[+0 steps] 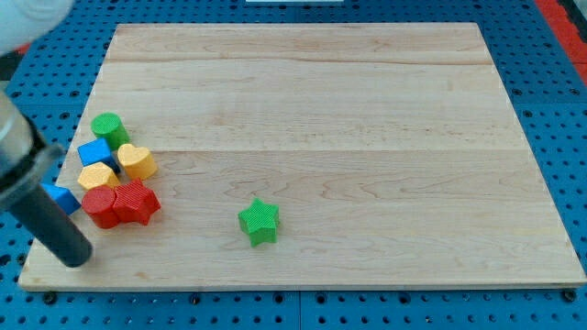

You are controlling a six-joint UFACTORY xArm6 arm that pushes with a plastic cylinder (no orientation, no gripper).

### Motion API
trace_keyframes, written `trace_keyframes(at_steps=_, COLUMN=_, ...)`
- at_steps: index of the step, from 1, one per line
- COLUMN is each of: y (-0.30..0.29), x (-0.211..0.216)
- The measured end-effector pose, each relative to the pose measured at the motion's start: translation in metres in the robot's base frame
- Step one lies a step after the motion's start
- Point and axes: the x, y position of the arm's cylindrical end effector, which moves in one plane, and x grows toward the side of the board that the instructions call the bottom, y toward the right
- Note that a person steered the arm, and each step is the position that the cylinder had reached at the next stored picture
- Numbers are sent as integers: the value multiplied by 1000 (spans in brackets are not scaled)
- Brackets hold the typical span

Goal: Push the blue triangle closer to the group of blocks

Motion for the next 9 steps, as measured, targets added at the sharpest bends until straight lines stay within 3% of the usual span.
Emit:
trace_keyframes(at_steps=2, y=-10, x=-54)
trace_keyframes(at_steps=5, y=-36, x=-14)
trace_keyframes(at_steps=6, y=-80, x=-2)
trace_keyframes(at_steps=9, y=-81, x=-46)
